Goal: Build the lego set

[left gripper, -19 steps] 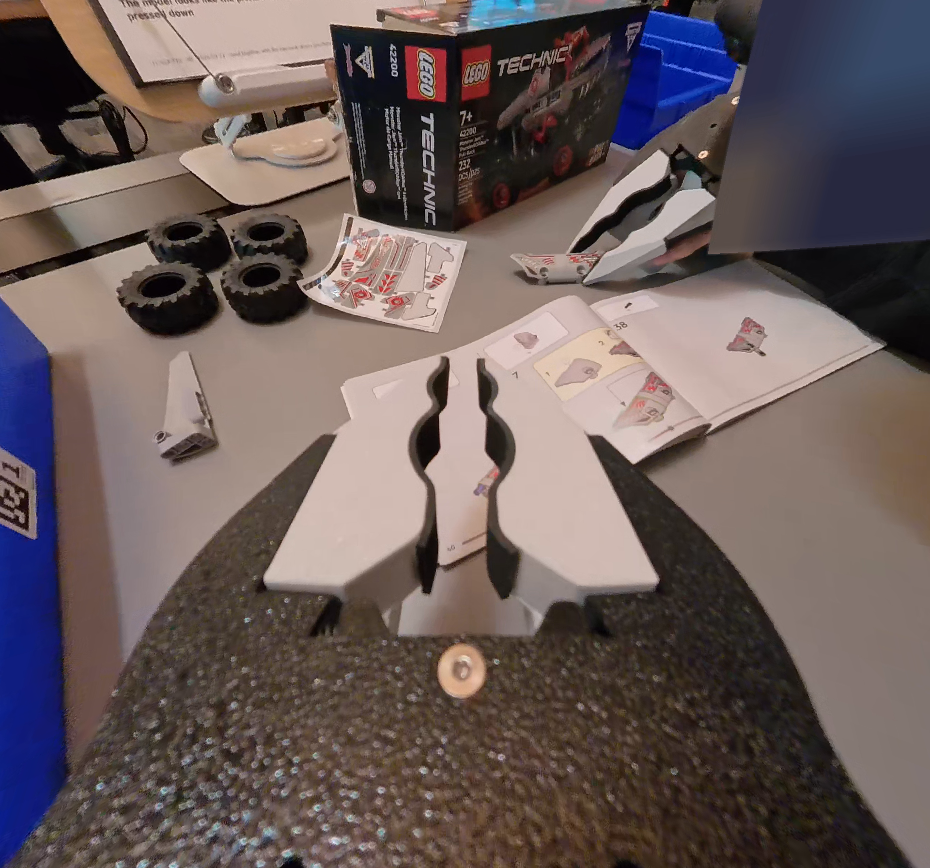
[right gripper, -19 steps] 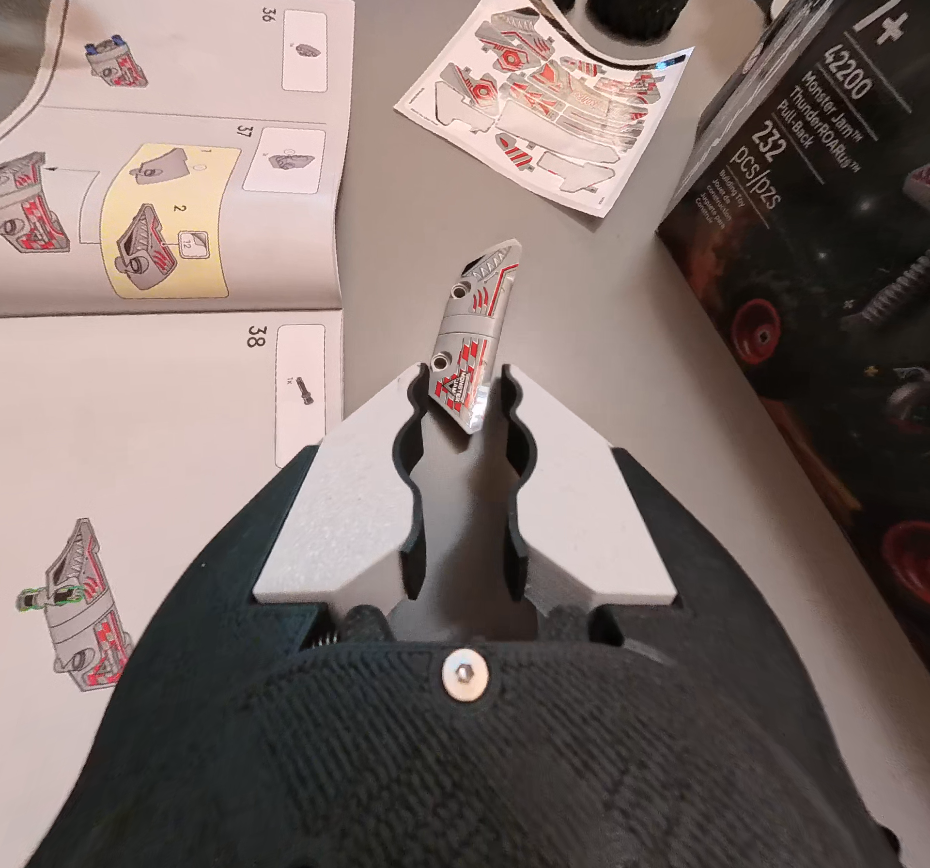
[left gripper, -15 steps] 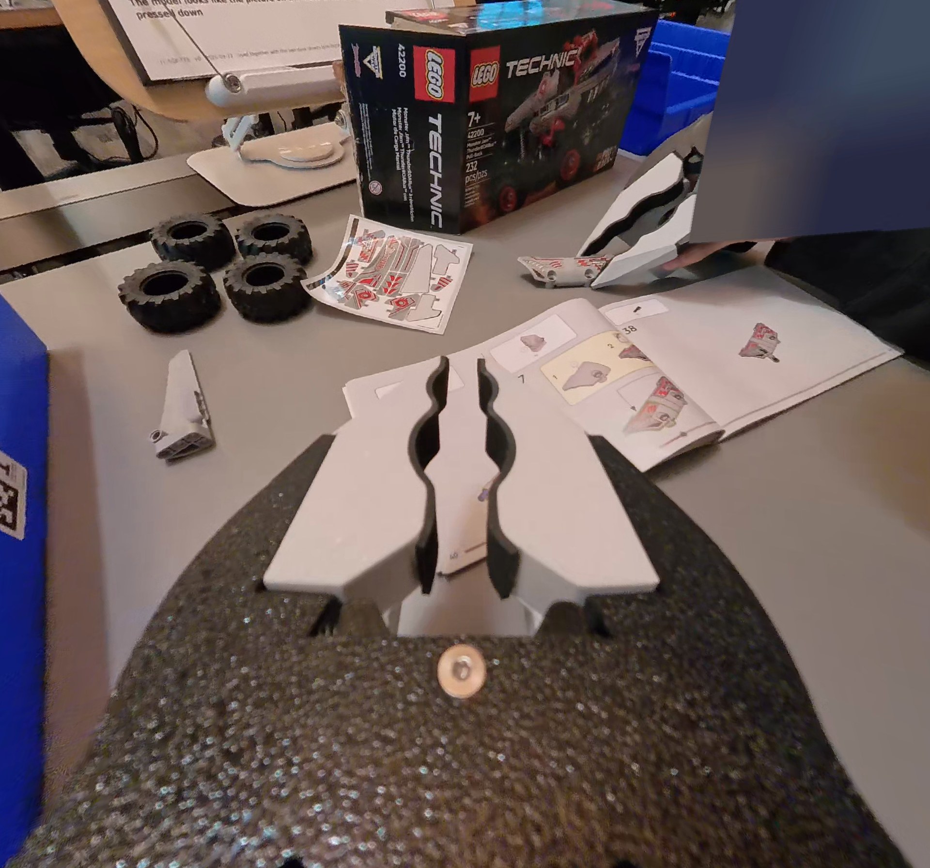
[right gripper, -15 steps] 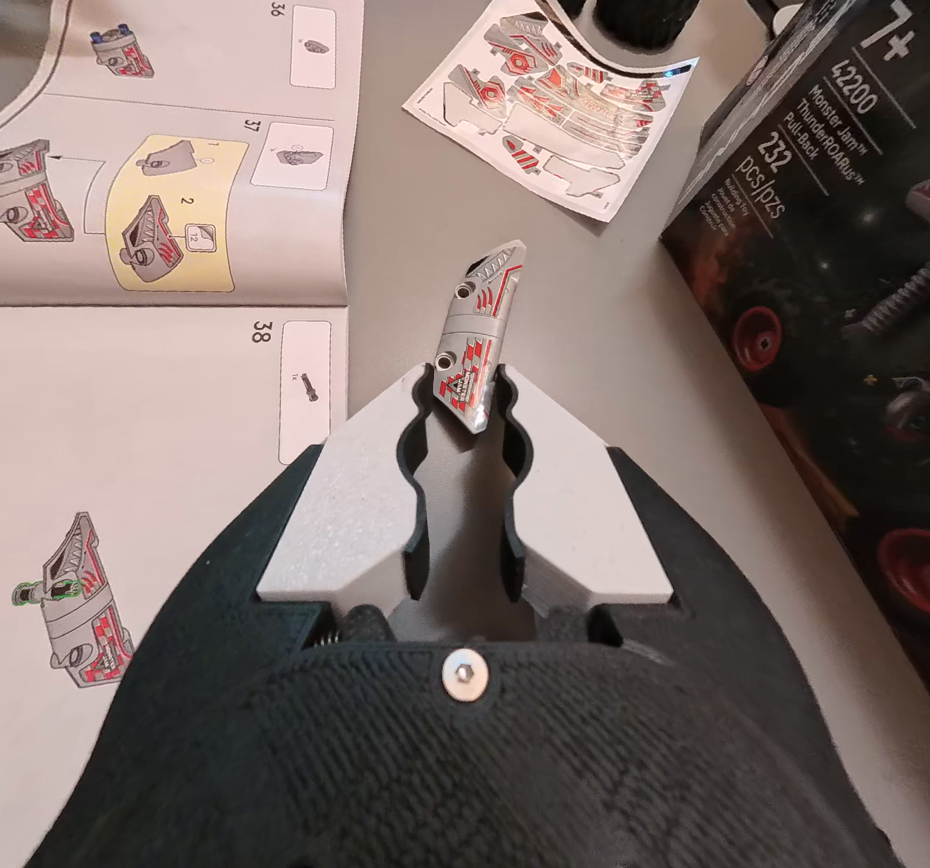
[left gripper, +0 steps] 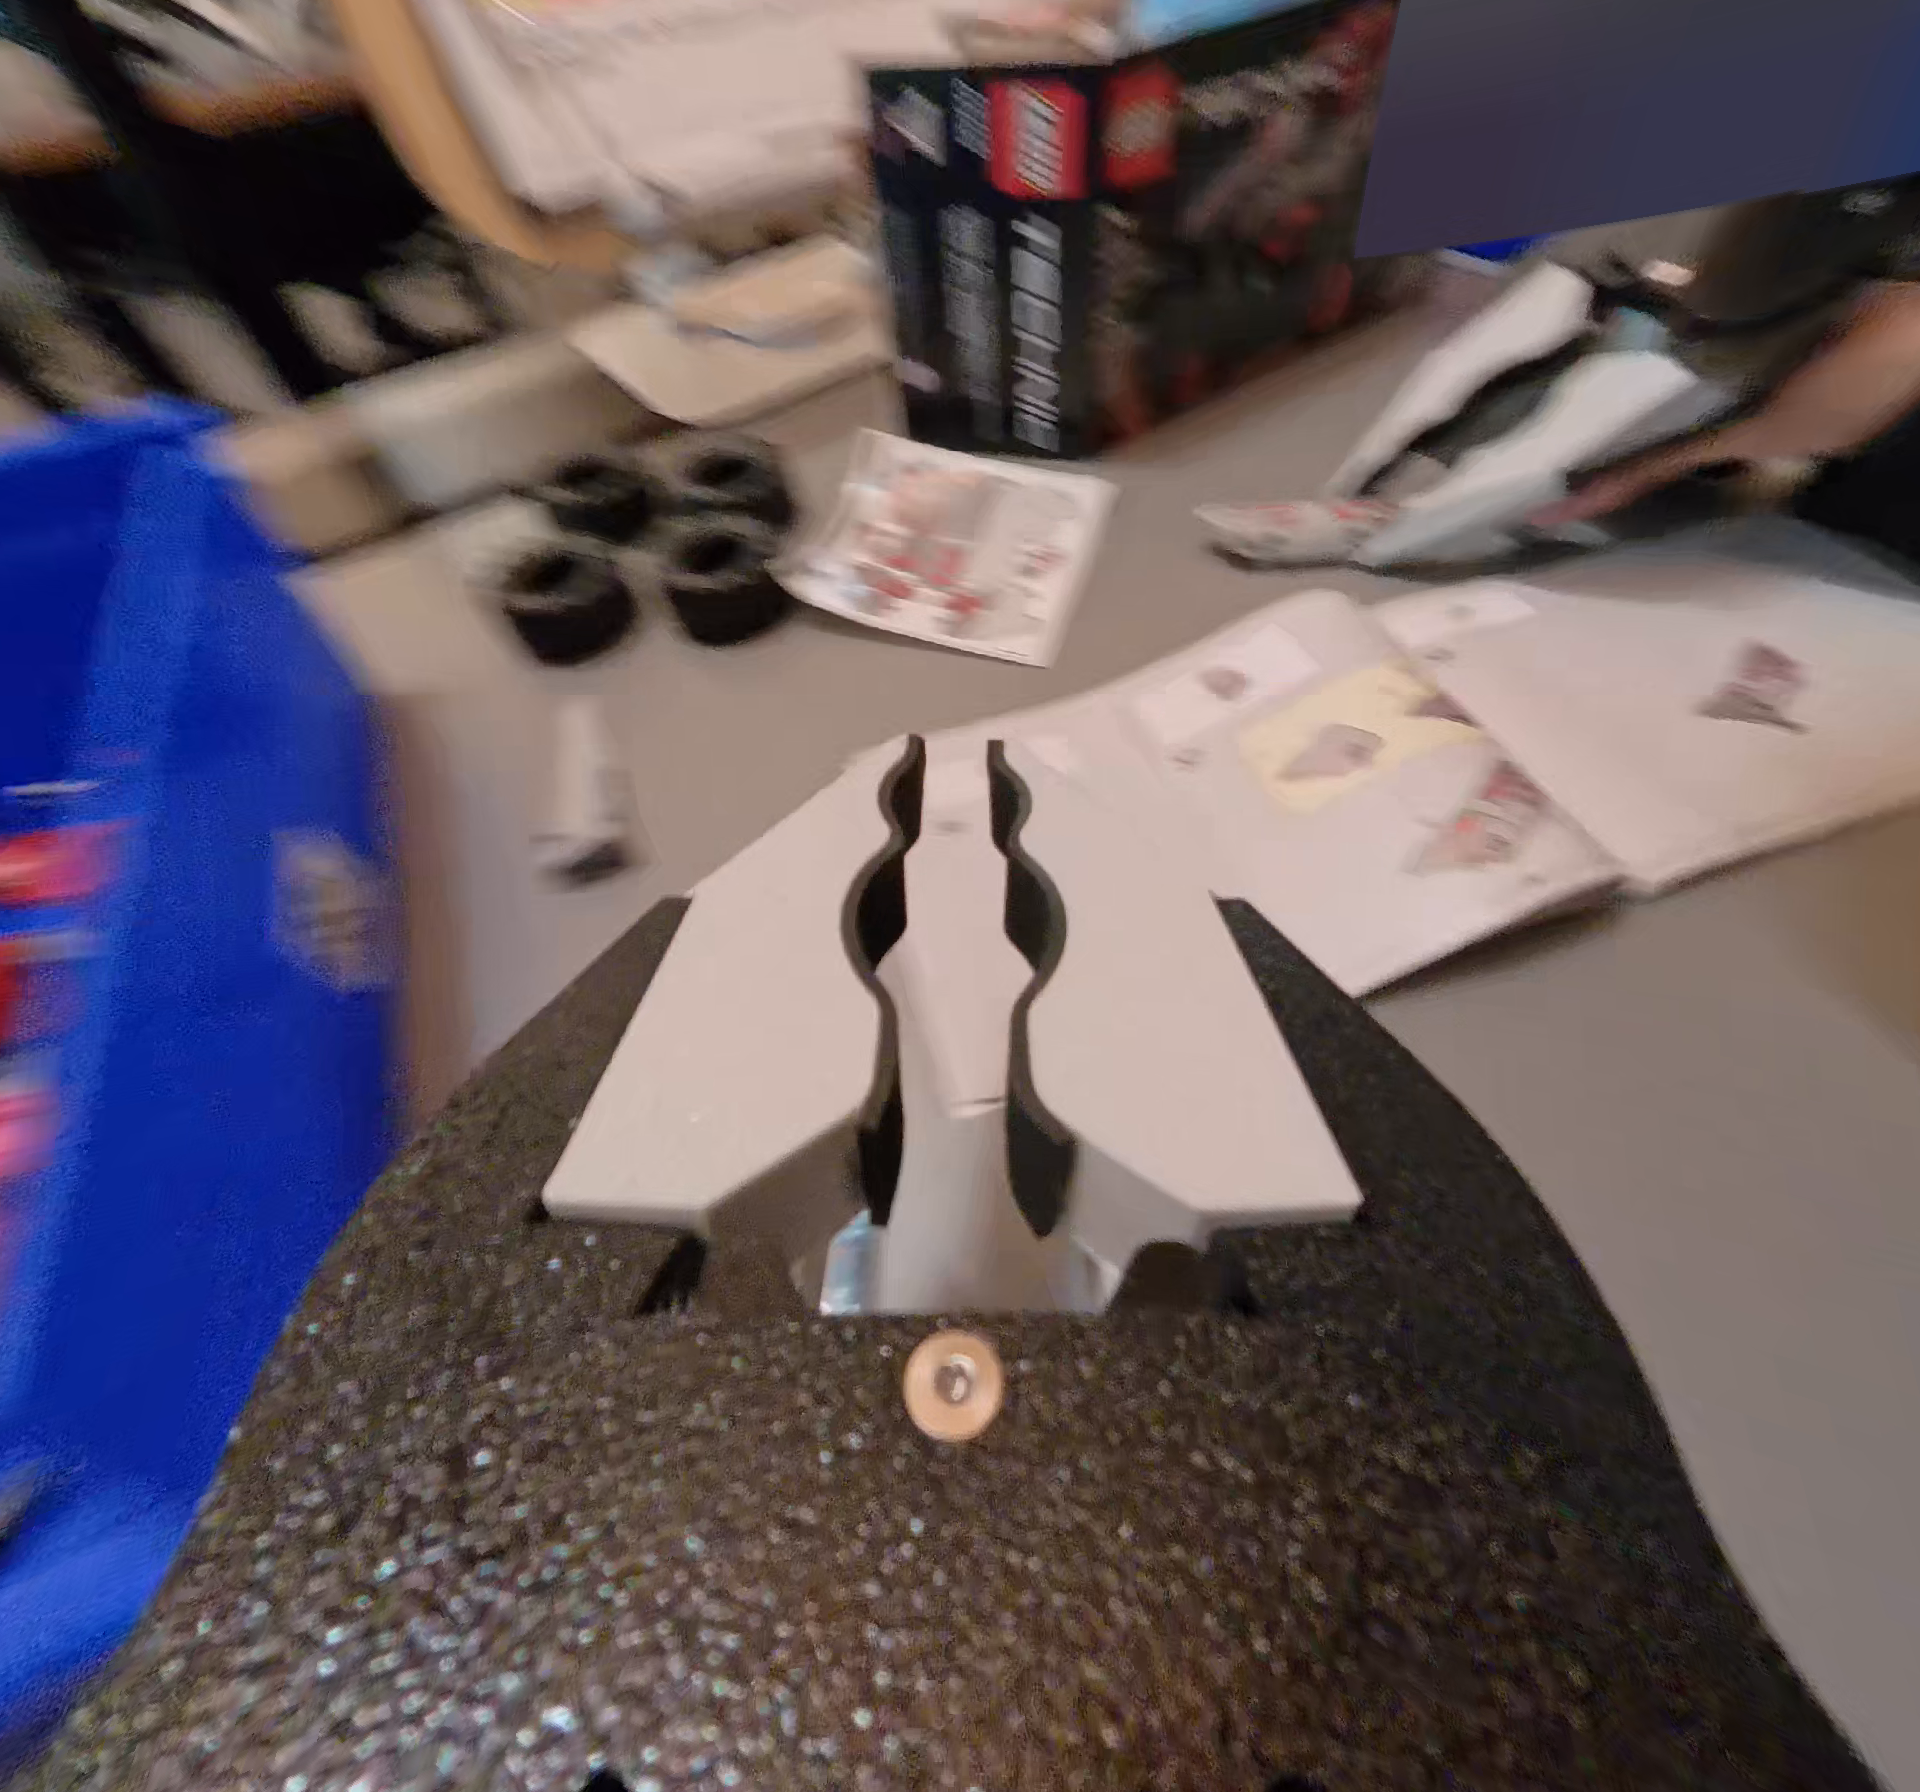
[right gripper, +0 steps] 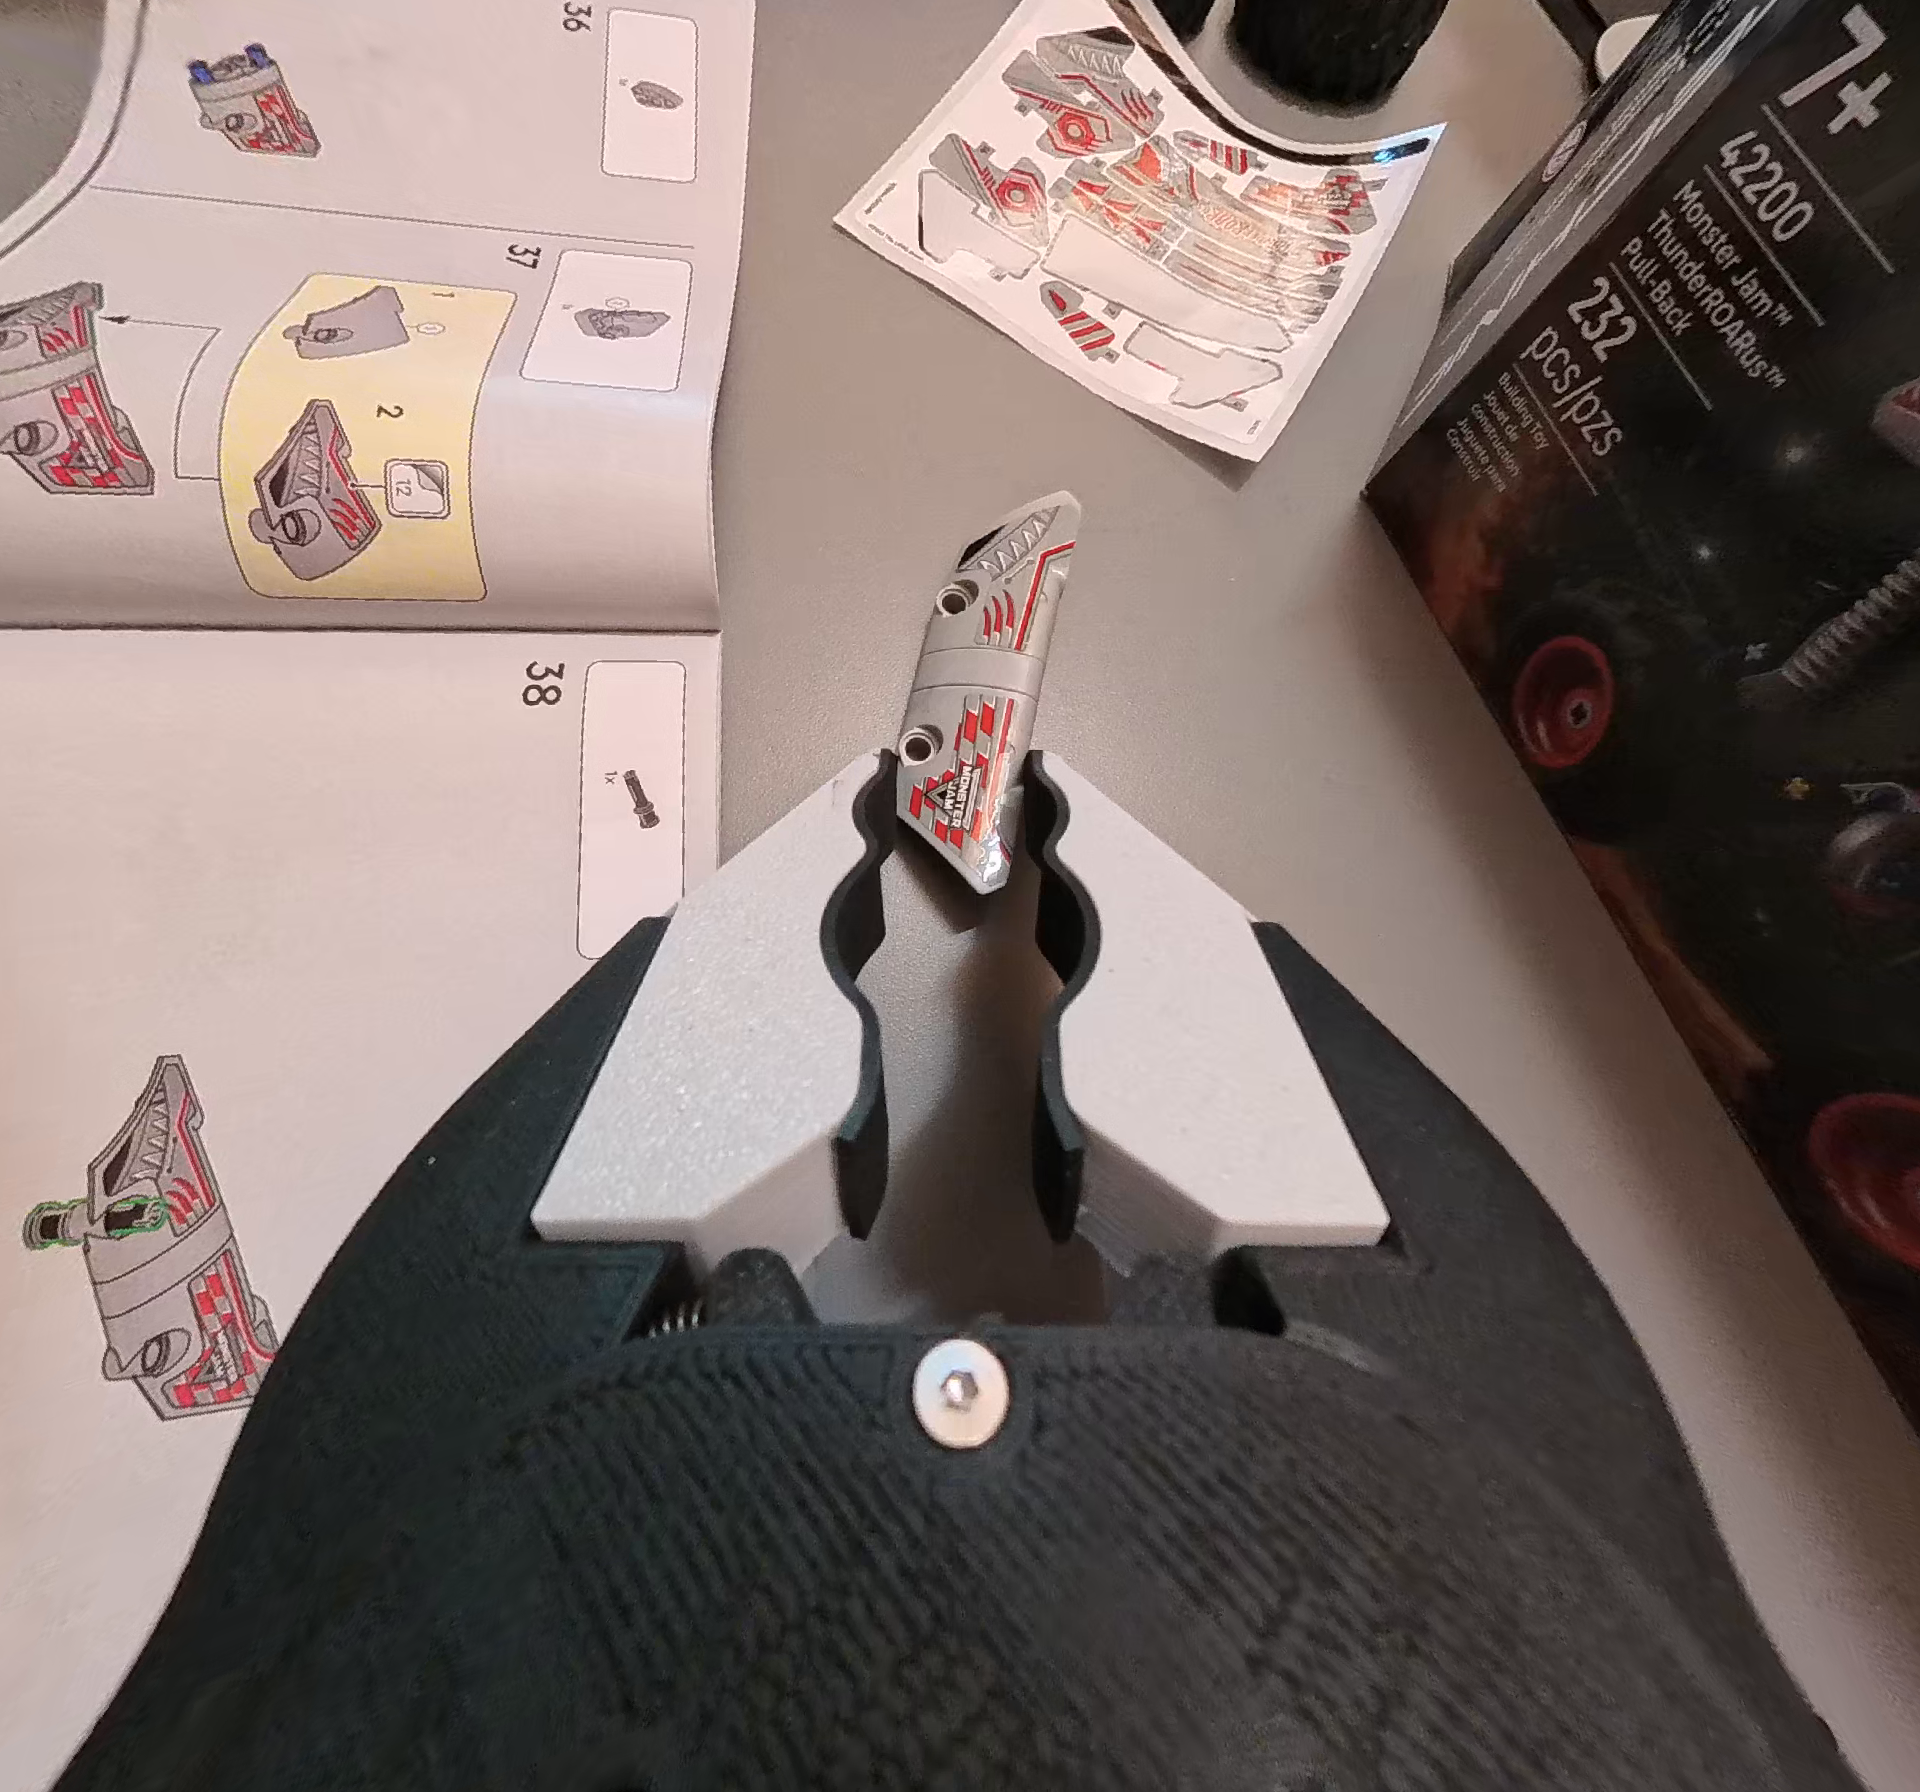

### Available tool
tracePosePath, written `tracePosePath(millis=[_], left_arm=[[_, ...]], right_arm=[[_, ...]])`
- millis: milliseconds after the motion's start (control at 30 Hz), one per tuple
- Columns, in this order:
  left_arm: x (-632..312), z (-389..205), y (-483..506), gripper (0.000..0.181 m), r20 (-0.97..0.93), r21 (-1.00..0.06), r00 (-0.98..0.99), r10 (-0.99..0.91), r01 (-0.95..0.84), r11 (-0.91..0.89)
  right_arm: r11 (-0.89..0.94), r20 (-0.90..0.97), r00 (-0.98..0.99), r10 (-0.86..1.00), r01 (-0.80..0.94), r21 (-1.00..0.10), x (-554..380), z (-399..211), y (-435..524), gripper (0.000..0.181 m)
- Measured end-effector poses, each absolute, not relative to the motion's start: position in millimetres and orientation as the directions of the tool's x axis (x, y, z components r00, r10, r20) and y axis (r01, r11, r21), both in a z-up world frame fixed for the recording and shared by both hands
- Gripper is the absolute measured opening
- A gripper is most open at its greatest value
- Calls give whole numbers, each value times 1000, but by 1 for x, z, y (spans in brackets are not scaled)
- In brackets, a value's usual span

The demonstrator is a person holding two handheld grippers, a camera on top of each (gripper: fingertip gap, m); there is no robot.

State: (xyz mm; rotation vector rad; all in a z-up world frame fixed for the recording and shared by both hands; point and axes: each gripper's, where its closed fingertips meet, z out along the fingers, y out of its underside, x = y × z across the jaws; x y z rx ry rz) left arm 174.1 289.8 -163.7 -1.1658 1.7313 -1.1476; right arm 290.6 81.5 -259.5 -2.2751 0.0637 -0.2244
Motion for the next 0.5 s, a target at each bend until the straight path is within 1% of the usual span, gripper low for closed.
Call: tracePosePath(millis=[33,100,133,200,267,400,500], left_arm=[[168,-145,315,7,-152,-949,-207,-966,-241,201],[149,-114,374,4,-207,-959,22,-978,-203,199],[139,-109,401,4,-221,-956,113,-969,-224,192],[122,-121,445,1,-266,-924,203,-943,-331,189],[116,-145,465,0,-268,-896,192,-944,-409,171],[129,-188,440,0,-101,-888,24,-995,-452,79],[136,-201,430,0,-120,-883,14,-993,-459,100]], right_arm=[[-655,140,983,-120,27,-755,291,-259,81,22],[-655,140,983,-120,28,-755,291,-259,81,22],[-655,139,983,-120,26,-755,291,-260,81,22],[-655,135,984,-120,24,-755,291,-260,82,22],[-655,125,985,-119,17,-756,290,-260,81,22],[-654,93,988,-120,-8,-757,291,-260,81,22],[-654,87,989,-120,-13,-757,291,-260,81,22]])
